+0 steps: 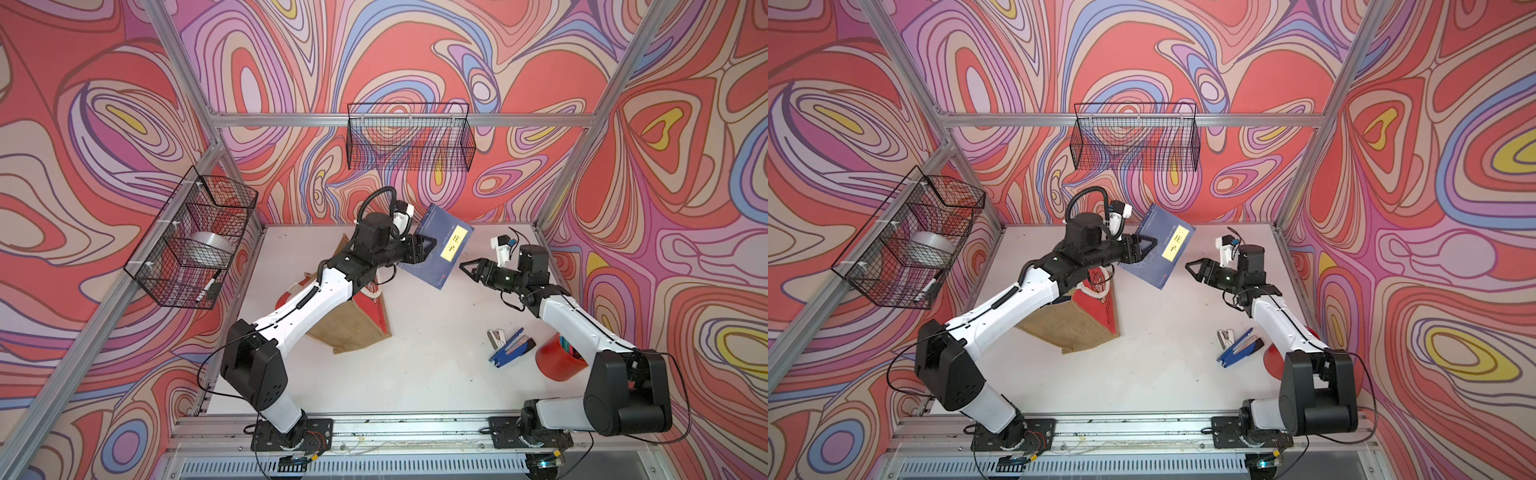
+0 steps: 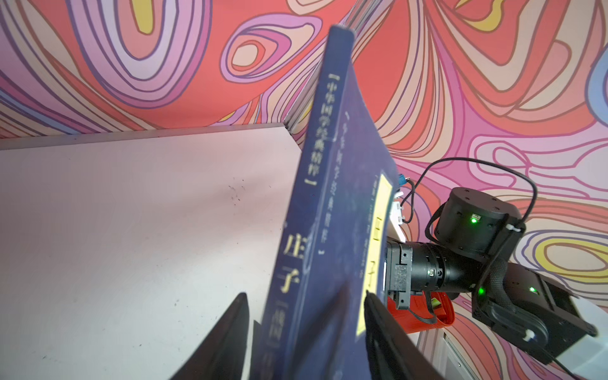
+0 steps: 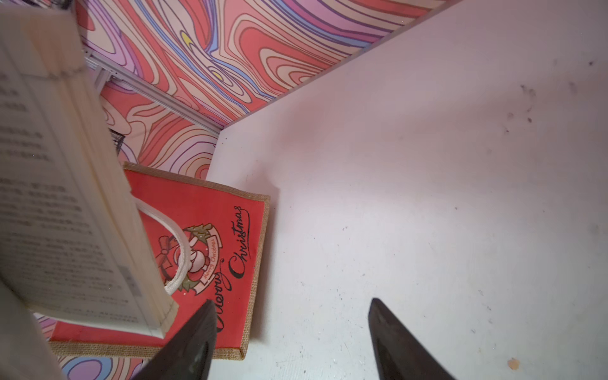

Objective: Put the books into the canvas bag
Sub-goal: Pick up the book from the center of the board.

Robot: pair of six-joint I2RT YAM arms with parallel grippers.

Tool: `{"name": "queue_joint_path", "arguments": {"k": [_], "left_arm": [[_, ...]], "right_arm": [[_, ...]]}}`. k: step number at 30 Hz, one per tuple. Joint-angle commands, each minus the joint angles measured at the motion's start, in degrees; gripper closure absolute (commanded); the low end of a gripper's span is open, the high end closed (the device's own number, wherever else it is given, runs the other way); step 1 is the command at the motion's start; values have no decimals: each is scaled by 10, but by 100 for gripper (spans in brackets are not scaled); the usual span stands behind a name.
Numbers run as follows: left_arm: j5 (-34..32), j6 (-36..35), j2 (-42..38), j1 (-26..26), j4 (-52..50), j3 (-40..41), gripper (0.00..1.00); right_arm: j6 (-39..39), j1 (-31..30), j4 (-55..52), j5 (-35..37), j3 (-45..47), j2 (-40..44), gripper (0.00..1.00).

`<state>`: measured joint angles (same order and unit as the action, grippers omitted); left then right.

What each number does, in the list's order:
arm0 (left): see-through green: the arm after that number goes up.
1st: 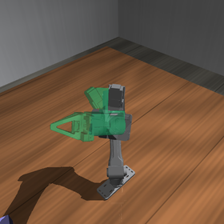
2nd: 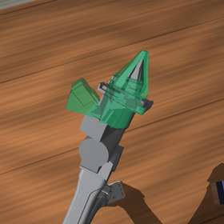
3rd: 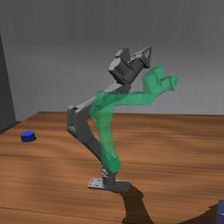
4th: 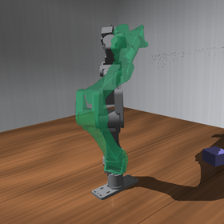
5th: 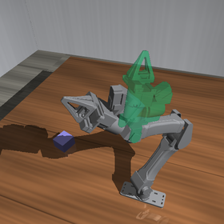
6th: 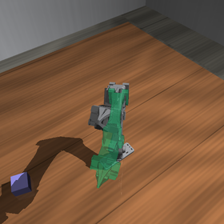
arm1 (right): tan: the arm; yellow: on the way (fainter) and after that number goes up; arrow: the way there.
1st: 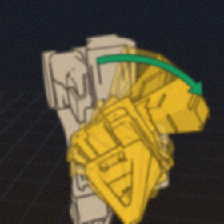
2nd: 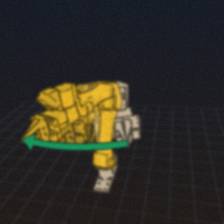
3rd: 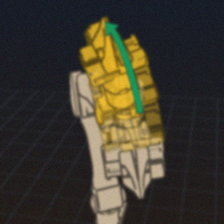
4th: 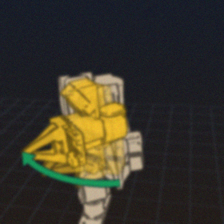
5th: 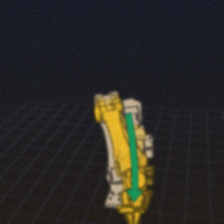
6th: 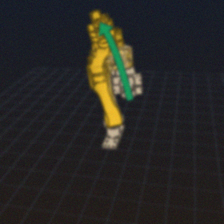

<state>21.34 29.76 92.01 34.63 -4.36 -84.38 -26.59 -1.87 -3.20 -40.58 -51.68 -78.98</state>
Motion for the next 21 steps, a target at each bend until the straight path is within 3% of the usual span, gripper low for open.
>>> {"name": "queue_joint_path", "arguments": {"k": [1,6,11,17,21], "left_arm": [[-11,-16,-47,-21,-35,-6,100],[-33,-38,-130,-49,-68,22,100],[-18,-49,-185,-60,-89,48,100],[-14,-39,-227,-65,-91,85,100],[4,-27,-240,-71,-76,101,100]], "right_arm": [[6,-4,23,-77,-7,22,25],[-13,-49,104,-146,-7,43,21],[-77,-141,205,-108,-39,23,19],[-201,-182,416,-111,-26,4,18],[-207,-200,442,-133,-31,10,17]]}}
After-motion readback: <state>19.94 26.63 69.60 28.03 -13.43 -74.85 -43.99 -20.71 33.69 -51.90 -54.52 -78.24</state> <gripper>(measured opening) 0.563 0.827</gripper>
